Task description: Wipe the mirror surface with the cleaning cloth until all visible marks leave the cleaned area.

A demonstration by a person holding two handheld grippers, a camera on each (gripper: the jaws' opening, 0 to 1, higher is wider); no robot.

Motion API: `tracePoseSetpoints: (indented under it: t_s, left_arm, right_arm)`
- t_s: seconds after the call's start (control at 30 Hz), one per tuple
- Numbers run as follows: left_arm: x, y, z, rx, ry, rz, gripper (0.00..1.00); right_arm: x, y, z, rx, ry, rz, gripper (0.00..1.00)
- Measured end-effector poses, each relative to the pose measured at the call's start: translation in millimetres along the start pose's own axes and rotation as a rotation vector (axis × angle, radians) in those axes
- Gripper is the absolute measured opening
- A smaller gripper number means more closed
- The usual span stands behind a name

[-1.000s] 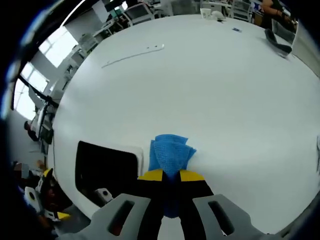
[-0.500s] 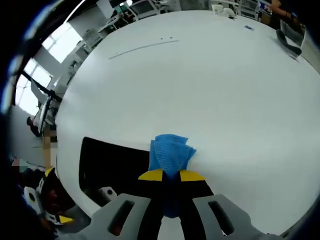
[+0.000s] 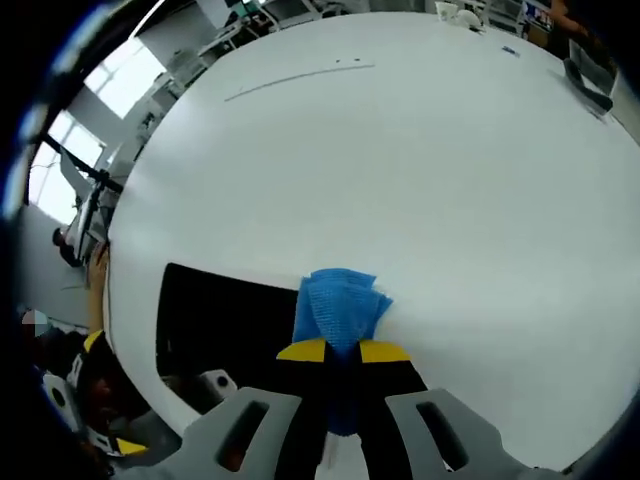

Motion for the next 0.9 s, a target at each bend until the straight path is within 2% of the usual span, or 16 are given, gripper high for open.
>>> tracePoseSetpoints:
  t_s: [0.27,0.9]
  left_arm:
    - [-1.1,-3.9,1.6,-0.014,0.017,0.021,0.99]
    - [-1.4,-6.3,0.4,-0.004,0.006,0.037,0.99]
  right_arm:
    - [-5.6,13.0,1.4,0.011,0.004,-0.009,0.04]
    - [-10.5,34.6,2.3,0.025,-0.002,-0.02,0.04]
Point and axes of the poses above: the point that each gripper's makers call its tool centre point, and the gripper's own axes: x roughly backward along the fingers, y roughly to its left, z roughly out of its underside, the point moved 4 cm from there along x, roughly backward along the fingers, and after that the axes turned 11 degrees about -x, right-handed, at the moved point
